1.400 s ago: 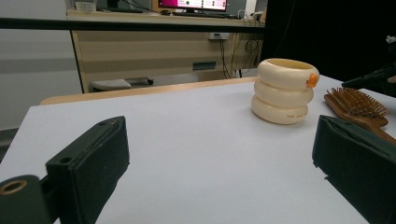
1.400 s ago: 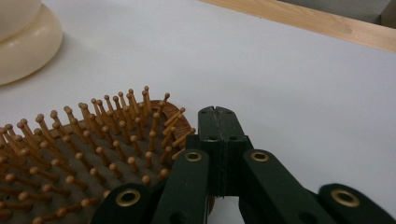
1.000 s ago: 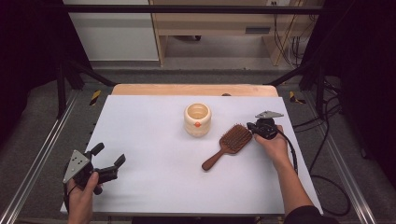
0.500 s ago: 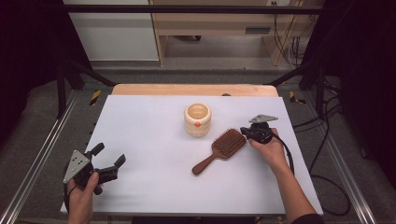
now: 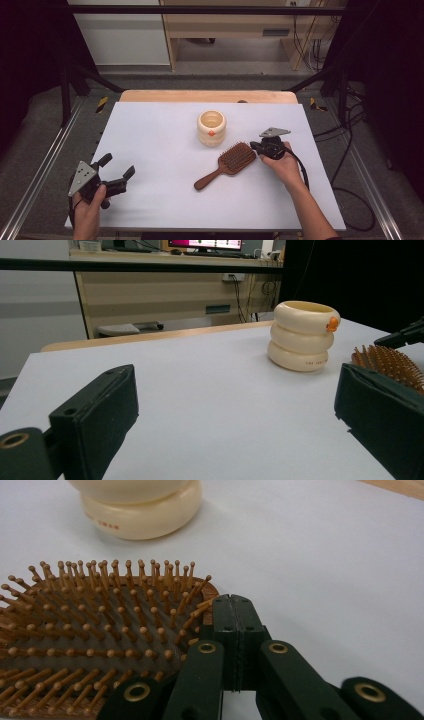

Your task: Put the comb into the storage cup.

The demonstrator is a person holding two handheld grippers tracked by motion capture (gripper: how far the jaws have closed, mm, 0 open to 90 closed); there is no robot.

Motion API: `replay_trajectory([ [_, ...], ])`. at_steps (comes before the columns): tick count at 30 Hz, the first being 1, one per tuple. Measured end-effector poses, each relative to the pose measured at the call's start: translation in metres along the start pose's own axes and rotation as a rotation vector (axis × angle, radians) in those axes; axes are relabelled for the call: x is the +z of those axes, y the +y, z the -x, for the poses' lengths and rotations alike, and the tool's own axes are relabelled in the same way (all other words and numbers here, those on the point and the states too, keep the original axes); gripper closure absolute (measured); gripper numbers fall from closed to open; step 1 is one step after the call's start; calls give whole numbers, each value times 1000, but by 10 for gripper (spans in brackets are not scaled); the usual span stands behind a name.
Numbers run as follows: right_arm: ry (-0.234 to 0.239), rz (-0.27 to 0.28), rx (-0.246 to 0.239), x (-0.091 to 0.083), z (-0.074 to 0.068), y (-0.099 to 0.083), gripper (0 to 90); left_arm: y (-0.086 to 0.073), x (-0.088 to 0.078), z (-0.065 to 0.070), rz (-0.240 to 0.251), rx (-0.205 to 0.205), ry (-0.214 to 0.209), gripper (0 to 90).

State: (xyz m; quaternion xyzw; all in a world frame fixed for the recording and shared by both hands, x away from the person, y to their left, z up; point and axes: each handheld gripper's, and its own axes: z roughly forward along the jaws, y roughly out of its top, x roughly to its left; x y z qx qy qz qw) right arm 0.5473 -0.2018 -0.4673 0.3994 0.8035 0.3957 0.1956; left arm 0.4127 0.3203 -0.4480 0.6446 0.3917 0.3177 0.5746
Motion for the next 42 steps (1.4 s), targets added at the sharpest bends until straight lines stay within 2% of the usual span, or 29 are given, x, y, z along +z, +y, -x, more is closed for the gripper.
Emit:
replay_trajectory([
  [19, 84, -9, -54, 8, -50, 9, 900, 0, 1, 1, -5, 4, -3, 39],
  [24, 91, -14, -56, 8, -59, 10, 900, 0, 1, 1, -7, 6, -4, 39],
  [30, 120, -23, -65, 10, -79, 11, 900, 0, 1, 1, -7, 7, -2, 39],
  [41, 141, -27, -53, 13, -103, 13, 900, 0, 1, 1, -8, 6, -1, 39],
  [42, 148, -29, -48, 13, -110, 13, 900, 0, 0, 1, -8, 5, -1, 39],
])
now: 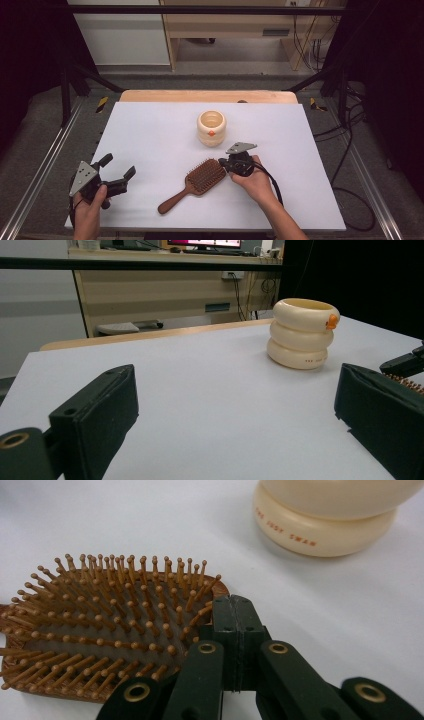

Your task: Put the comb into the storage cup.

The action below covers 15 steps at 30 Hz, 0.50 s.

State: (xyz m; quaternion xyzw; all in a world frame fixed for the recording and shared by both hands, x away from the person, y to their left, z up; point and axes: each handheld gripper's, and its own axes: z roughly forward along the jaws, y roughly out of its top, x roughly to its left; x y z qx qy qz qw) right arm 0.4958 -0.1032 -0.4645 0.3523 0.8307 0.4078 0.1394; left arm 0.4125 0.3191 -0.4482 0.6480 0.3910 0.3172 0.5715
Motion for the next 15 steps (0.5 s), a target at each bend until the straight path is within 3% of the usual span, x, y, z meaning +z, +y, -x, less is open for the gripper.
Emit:
replay_trajectory([
  [10, 35, 4, -1, 6, -23, 1, 900, 0, -1, 1, -1, 1, 1, 39],
  [15, 23, 12, 16, 6, -25, -1, 900, 0, -1, 2, -2, 6, 1, 39],
])
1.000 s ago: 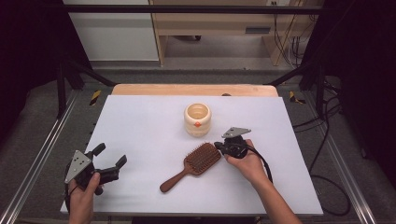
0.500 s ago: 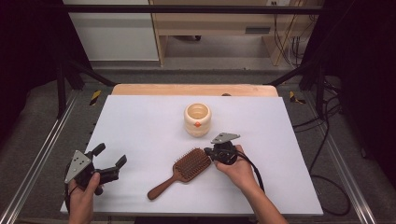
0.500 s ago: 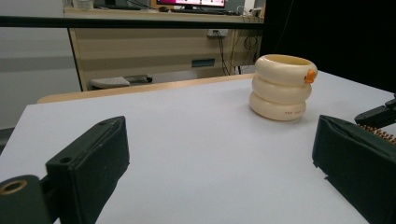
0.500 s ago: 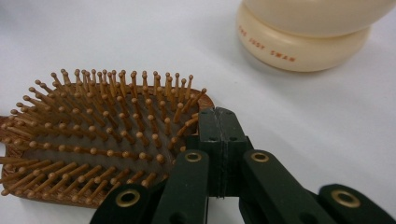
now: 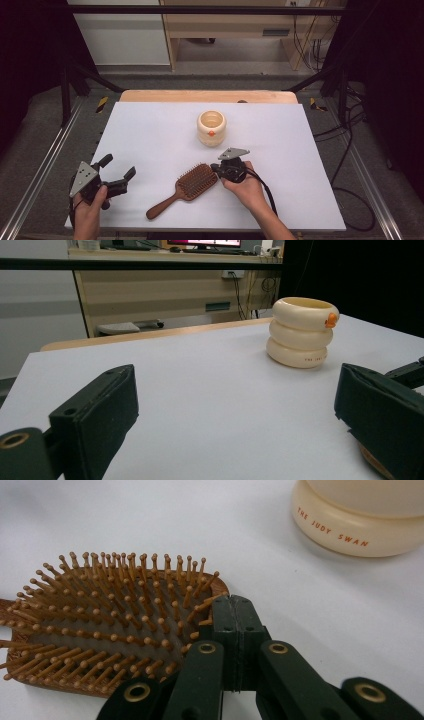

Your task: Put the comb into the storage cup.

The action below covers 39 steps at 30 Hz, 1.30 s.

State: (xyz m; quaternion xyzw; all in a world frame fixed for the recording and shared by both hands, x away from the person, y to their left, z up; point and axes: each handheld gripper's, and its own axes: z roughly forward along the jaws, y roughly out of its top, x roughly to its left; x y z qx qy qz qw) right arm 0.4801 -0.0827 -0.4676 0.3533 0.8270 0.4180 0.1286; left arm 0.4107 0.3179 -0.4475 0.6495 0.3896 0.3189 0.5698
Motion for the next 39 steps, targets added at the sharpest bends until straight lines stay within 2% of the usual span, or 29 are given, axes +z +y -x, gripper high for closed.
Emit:
replay_trajectory([
  [4, -14, 24, 17, -4, 3, -2, 900, 1, -1, 1, -1, -4, 2, 39],
  [8, -37, 94, 67, -24, 16, -10, 878, 3, -1, 8, -21, 5, -13, 40],
  [10, -49, 128, 65, -35, 21, -14, 852, 4, -1, 13, -35, 8, -23, 38],
  [11, -49, 128, 65, -35, 21, -14, 852, 4, -1, 13, -35, 8, -23, 37],
  [12, -65, 168, 63, -48, 25, -18, 810, 4, 0, 16, -44, 14, -27, 37],
  [14, -80, 183, 59, -53, 26, -20, 801, 5, 1, 20, -58, 18, -35, 37],
  [15, -95, 223, 60, -63, 30, -24, 756, 7, 2, 25, -59, 12, -53, 37],
  [16, -95, 223, 60, -63, 30, -24, 756, 7, 2, 25, -59, 12, -53, 37],
  [19, -121, 273, 75, -80, 36, -28, 664, 12, 3, 36, -77, 18, -73, 36],
  [20, -140, 298, 80, -91, 40, -31, 576, 16, 5, 41, -92, 22, -85, 35],
  [21, -152, 310, 86, -96, 42, -32, 528, 18, 6, 45, -101, 30, -90, 35],
  [22, -163, 318, 97, -102, 43, -33, 467, 19, 7, 48, -115, 38, -90, 35],
  [23, -163, 318, 97, -102, 43, -33, 467, 19, 7, 48, -115, 38, -90, 35],
  [24, -173, 320, 102, -107, 45, -35, 397, 20, 9, 52, -129, 43, -91, 35],
  [25, -197, 315, 127, -117, 49, -39, 278, 22, 12, 61, -148, 50, -108, 35],
  [26, -208, 320, 130, -121, 50, -42, 236, 22, 12, 61, -148, 50, -108, 35],
  [27, -208, 320, 130, -121, 50, -42, 236, 22, 14, 66, -161, 59, -116, 35],
  [28, -230, 333, 138, -129, 54, -49, 132, 24, 19, 74, -192, 77, -130, 35],
  [29, -230, 333, 138, -129, 54, -49, 132, 24, 19, 74, -192, 77, -130, 34],
  [31, -232, 329, 145, -133, 58, -54, 67, 27, 24, 83, -250, 95, -134, 35],
  [34, -246, 337, 125, -135, 62, -59, 57, 29, 27, 94, -295, 100, -161, 37],
  [35, -260, 343, 113, -137, 62, -63, 63, 29, 28, 102, -335, 105, -160, 34],
  [36, -260, 343, 113, -137, 62, -63, 63, 29, 28, 102, -335, 105, -160, 34],
  [37, -250, 332, 91, -135, 62, -67, 54, 29, 29, 105, -353, 110, -151, 34],
  [39, -254, 323, 87, -134, 63, -68, 58, 28, 30, 108, -392, 126, -143, 34],
])
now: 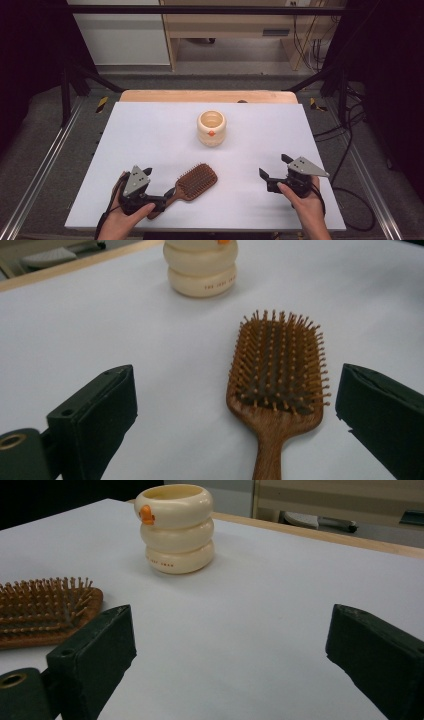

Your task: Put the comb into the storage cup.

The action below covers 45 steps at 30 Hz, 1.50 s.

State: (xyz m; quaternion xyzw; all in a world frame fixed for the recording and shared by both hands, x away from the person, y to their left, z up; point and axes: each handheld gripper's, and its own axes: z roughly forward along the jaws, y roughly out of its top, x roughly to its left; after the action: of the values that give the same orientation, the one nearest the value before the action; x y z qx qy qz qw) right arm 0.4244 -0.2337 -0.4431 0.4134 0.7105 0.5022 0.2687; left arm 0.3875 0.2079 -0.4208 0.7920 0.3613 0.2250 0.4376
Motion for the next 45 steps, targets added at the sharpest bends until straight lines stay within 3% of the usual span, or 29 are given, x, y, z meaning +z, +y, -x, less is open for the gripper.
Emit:
replay_trajectory([
  [10, -15, 44, -19, -15, 8, -5, 72, 7, 9, 8, -145, 43, -58, 51],
  [18, -9, 26, -17, -7, 4, -7, 72, 6, 17, 9, -233, 34, -108, 54],
  [20, -6, 23, -21, -6, 3, -8, 70, 4, 20, 9, -254, 49, -107, 57],
  [29, -4, 10, -22, -4, 3, -9, 69, 4, 26, 9, -309, 82, -113, 65],
  [34, -10, 9, -16, -5, 4, -10, 69, 8, 23, 5, -285, 79, -81, 81],
  [40, -8, 4, -15, -3, 3, -10, 67, 12, 19, 4, -306, 72, -109, 78],
  [45, -8, 7, -15, -4, 4, -9, 68, 15, 19, 6, -344, 93, -120, 101],
])
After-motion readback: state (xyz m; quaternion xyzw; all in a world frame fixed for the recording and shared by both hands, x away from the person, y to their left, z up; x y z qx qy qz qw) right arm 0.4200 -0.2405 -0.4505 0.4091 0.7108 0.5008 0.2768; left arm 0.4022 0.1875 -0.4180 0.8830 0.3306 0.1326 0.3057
